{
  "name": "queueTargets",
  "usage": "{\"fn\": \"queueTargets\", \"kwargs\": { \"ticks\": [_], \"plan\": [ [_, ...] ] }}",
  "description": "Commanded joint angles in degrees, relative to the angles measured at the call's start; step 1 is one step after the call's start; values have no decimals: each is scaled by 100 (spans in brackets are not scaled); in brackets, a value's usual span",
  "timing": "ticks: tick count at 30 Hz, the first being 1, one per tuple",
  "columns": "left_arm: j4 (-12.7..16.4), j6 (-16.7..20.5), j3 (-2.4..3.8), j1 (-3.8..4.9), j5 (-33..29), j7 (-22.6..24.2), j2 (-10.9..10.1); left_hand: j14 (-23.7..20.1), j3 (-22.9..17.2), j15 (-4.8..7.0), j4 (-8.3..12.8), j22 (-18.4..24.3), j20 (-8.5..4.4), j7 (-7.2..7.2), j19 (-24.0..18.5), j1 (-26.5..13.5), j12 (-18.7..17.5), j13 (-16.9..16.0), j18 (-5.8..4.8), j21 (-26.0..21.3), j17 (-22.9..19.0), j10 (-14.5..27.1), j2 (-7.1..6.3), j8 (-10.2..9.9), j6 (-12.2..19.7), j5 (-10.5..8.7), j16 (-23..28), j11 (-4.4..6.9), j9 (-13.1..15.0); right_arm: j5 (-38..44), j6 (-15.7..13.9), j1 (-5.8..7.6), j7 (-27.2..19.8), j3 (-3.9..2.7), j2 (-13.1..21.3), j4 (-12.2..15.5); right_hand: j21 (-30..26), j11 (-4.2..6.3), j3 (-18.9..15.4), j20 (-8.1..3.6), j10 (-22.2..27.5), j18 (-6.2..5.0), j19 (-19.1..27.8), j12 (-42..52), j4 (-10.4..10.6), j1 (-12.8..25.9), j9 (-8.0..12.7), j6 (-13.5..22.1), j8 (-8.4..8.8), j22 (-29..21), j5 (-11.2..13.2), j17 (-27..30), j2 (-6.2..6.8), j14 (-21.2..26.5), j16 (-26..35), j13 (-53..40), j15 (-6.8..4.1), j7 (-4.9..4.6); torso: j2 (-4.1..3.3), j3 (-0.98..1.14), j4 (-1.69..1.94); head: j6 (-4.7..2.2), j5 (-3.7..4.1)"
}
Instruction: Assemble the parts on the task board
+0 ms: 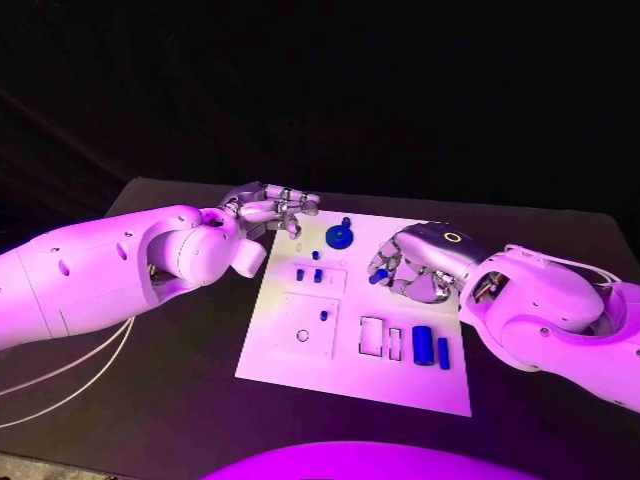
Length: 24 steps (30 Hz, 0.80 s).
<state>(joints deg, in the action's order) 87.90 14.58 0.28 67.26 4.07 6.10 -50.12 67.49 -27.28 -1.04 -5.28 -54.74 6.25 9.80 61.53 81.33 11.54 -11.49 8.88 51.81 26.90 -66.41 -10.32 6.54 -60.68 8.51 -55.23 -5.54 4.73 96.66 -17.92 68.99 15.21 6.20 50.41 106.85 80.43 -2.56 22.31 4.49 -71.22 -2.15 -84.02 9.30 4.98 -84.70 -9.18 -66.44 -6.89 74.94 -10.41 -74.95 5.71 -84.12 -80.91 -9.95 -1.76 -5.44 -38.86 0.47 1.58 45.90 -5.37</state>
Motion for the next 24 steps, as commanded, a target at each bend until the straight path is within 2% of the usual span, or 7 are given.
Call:
{"fn": "queueTargets", "kwargs": {
  "ticks": [1,6,10,13,17,21,24],
  "plan": [
    [2,-113,3,6,-28,18,21,-3,-11,-16,-15,6,25,14,14,18,23,-9,68,-40,-5,47,58,-27,45,25,32,-2,-9,-176,-104,-42,-172,0,-172,74,-9,3,21,-19,-19,9,-196,-31,2,45,-187,-79,-64,1229,-15,-76,44,-312,-19,6,3,-87,-4,-1,2,1,-55],
    [-4,-116,3,5,-28,22,38,-3,-11,-16,-15,6,25,14,14,18,23,-9,68,-40,-5,47,58,-27,45,25,32,-2,-9,-240,-116,-197,-298,6,-556,3,-20,3,28,-18,-25,6,-191,-35,-3,48,-191,-81,-65,1226,-25,-70,46,-311,-16,8,3,-91,-5,-4,7,37,-167],
    [-8,-119,3,5,-28,21,51,-3,-11,-16,-15,6,25,14,14,18,23,-9,68,-40,-5,47,58,-27,45,25,32,-2,-9,-257,-108,-376,-388,20,-855,-159,-31,1,36,-17,-28,4,-187,-40,-9,50,-194,-80,-65,1224,-35,-68,47,-311,-16,11,4,-94,-7,-9,24,79,-247],
    [-8,-114,3,6,-28,21,51,-3,-11,-16,-15,6,25,14,14,18,23,-9,68,-40,-5,47,58,-27,45,25,32,-2,-9,-264,-91,-529,-444,32,-1063,-325,-35,0,39,-16,-30,3,-186,-42,-12,50,-196,-79,-64,1223,-39,-68,48,-311,-16,12,5,-96,-13,-8,-1,94,-313],
    [-5,-116,3,6,-29,19,58,-3,-11,-16,-15,6,25,14,14,18,23,-9,68,-40,-5,47,58,-27,45,25,32,-2,-9,-266,-73,-699,-497,48,-1265,-531,-42,-1,42,-16,-31,2,-183,-44,-14,51,-197,-78,-64,1221,-43,-70,48,-311,-17,13,5,-97,-20,-2,11,127,-362],
    [3,-121,3,7,-29,12,65,-3,-11,-16,-15,6,25,14,14,18,23,-9,68,-40,-5,47,58,-27,45,25,32,-2,-9,-270,-53,-854,-535,67,-1455,-753,-59,-4,49,-14,-32,-2,-176,-51,-20,57,-200,-74,-62,1216,-54,-62,50,-310,-13,16,7,-103,-20,1,1,181,-438],
    [5,-121,3,7,-29,9,66,-3,-11,-16,-15,6,25,14,14,18,23,-9,68,-40,-5,47,58,-27,45,25,32,-2,-9,-265,-41,-910,-535,72,-1534,-866,-62,-5,50,-14,-32,-3,-175,-52,-21,58,-201,-73,-61,1215,-55,-62,51,-310,-13,17,7,-104,-17,2,6,206,-467]
  ]
}}
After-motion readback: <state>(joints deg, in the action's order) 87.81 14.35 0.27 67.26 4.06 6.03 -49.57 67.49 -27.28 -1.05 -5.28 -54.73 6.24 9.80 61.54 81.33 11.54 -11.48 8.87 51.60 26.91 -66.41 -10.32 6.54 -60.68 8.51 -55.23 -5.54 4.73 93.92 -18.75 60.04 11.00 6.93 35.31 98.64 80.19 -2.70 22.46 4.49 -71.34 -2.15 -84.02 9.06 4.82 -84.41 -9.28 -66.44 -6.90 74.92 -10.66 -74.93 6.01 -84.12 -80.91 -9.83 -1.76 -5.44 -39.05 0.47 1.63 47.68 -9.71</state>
